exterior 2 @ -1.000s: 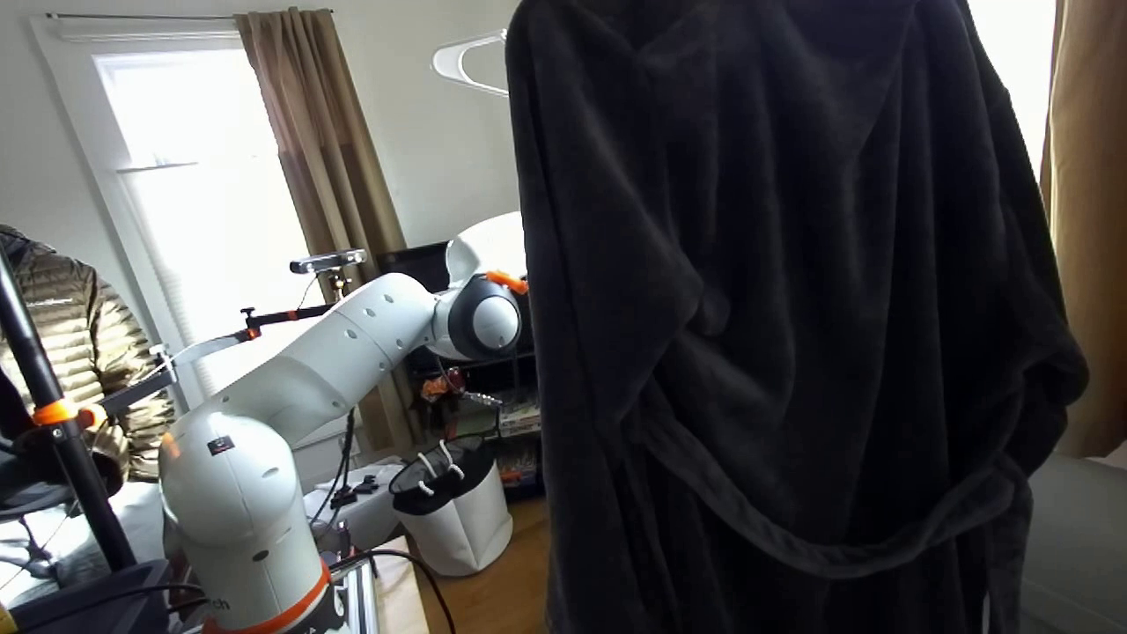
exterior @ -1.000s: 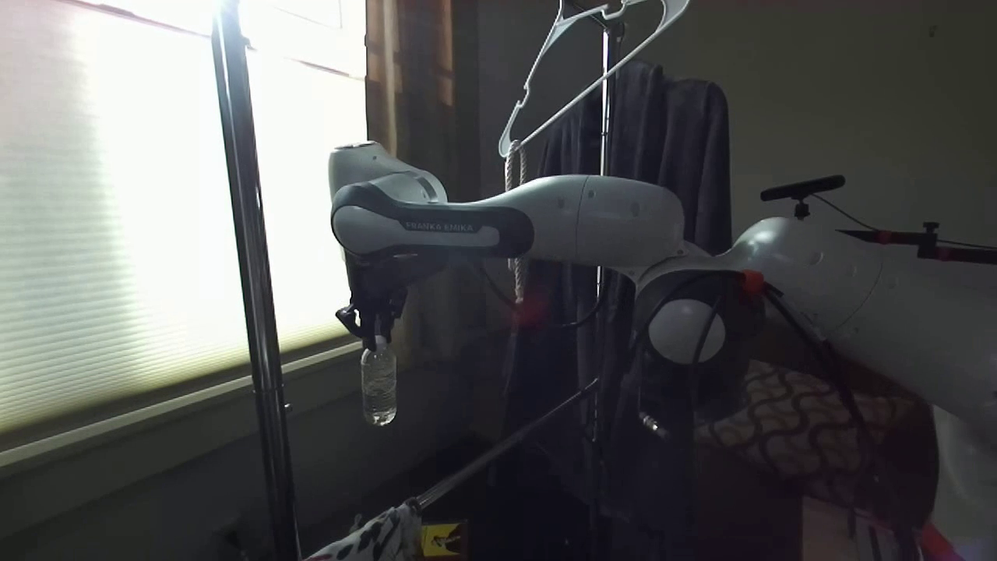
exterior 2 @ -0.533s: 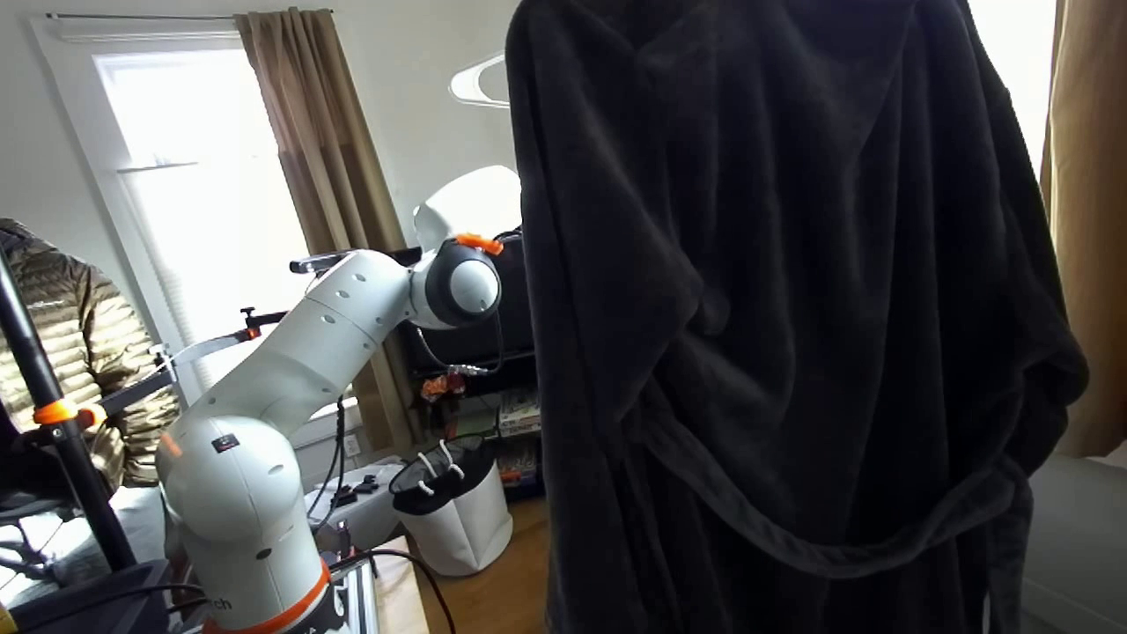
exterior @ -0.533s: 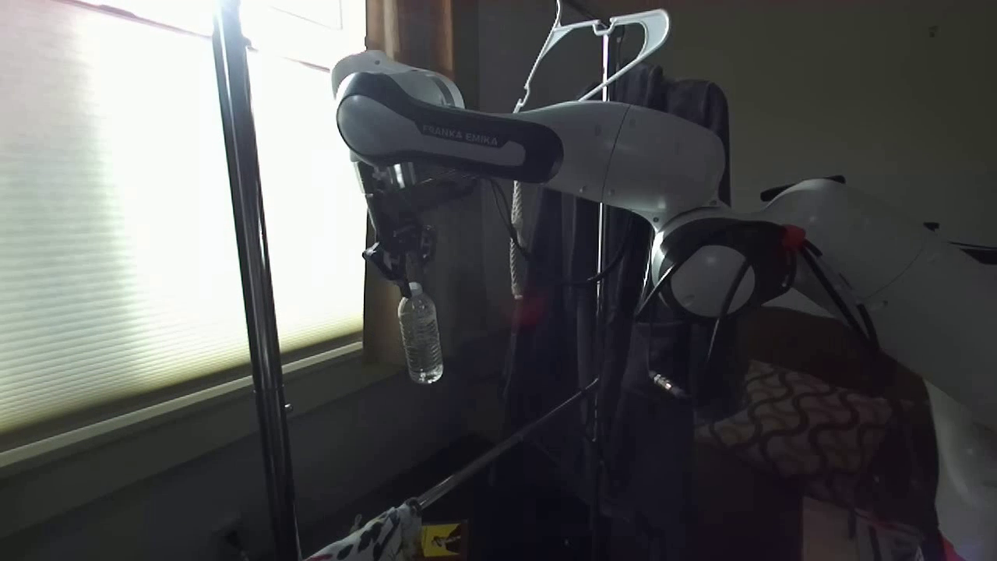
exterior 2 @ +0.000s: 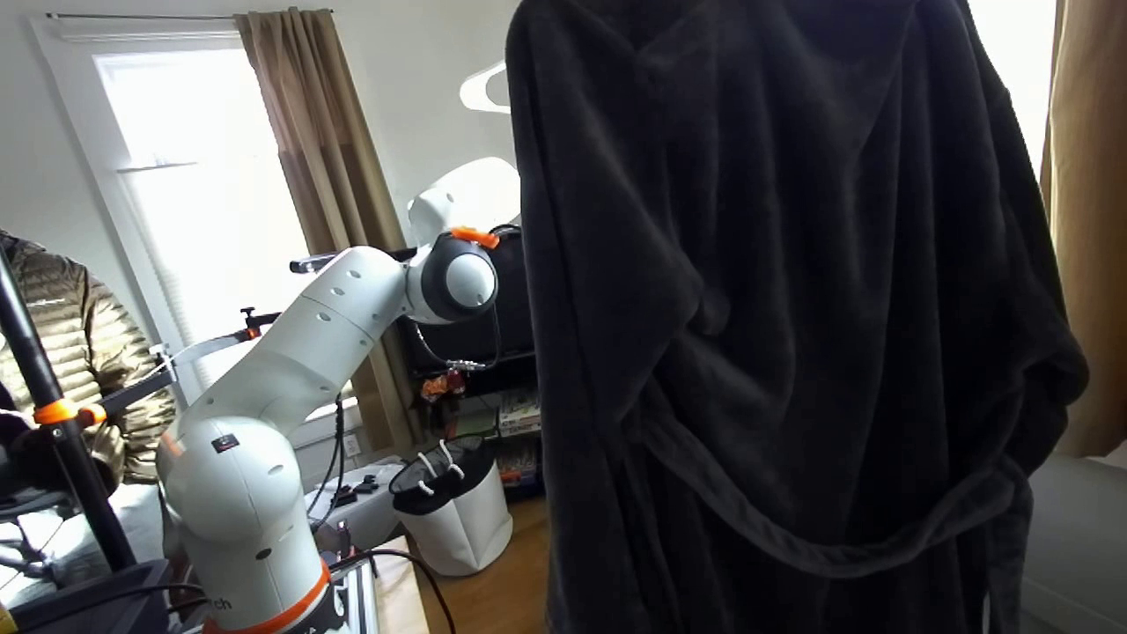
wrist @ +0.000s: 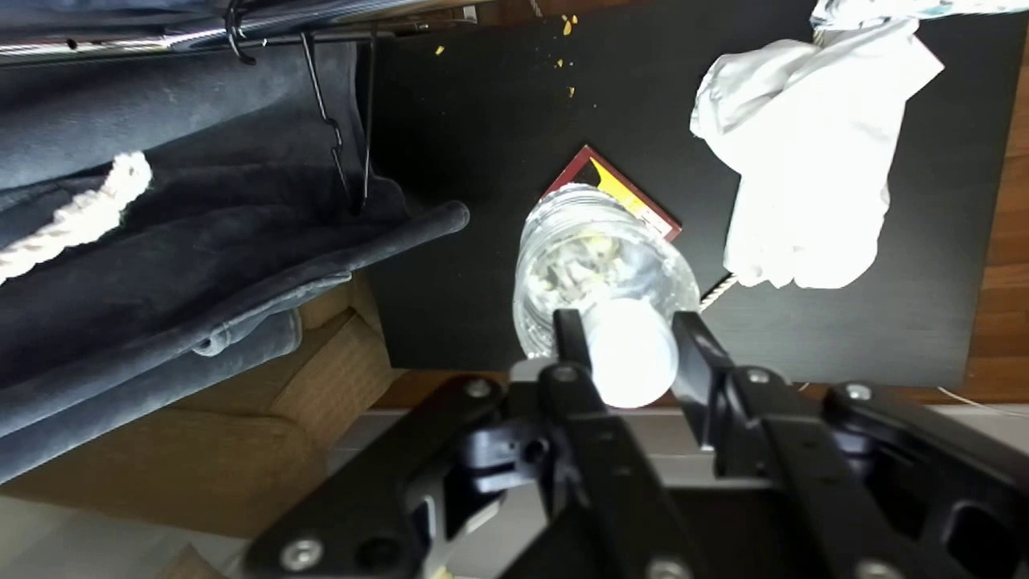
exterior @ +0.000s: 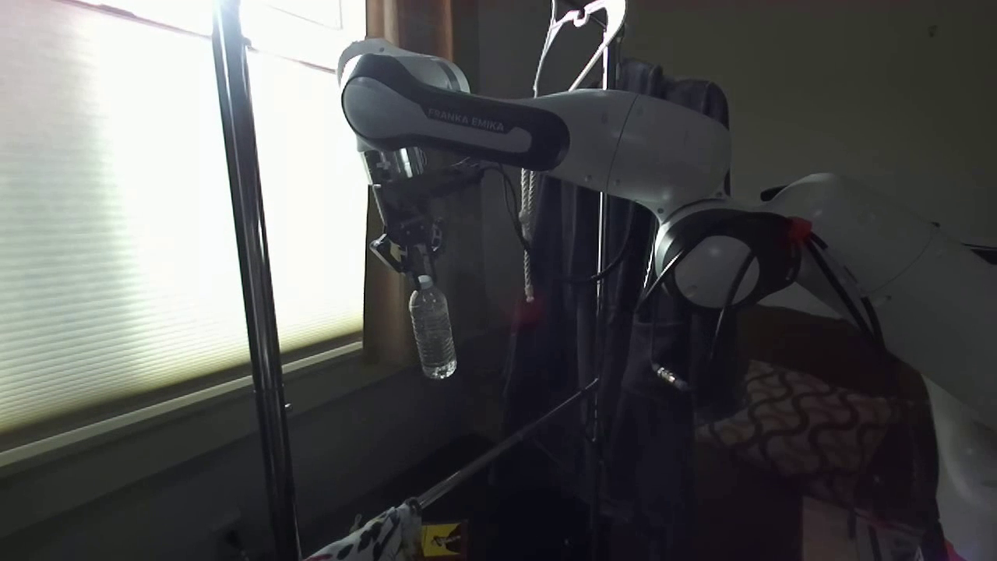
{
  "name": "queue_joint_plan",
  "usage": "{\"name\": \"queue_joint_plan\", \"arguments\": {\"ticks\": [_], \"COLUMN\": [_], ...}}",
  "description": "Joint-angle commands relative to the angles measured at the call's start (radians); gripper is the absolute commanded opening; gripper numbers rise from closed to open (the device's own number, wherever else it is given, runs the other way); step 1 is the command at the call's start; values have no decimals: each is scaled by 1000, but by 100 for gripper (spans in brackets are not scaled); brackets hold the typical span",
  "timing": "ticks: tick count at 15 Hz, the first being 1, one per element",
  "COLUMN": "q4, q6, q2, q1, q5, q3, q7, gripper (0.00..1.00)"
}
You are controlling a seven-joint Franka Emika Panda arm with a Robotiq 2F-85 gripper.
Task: Put the water bottle inside the pocket of the robe
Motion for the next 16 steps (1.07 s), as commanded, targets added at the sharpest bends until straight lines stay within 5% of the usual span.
{"name": "queue_joint_plan", "arguments": {"ticks": [1,3,13,14,16], "q4": [-4,-24,-49,-198,-260], "q6": [-11,-105,-475,-413,-433], "q2": [-6,-29,-166,-208,-216], "q1": [-5,-9,-149,-151,-156], "q5": [-1,-6,250,252,249], "q3": [7,-2,179,180,180], "q7": [16,29,-172,-174,-182], "gripper": [8,8,8,8,8]}}
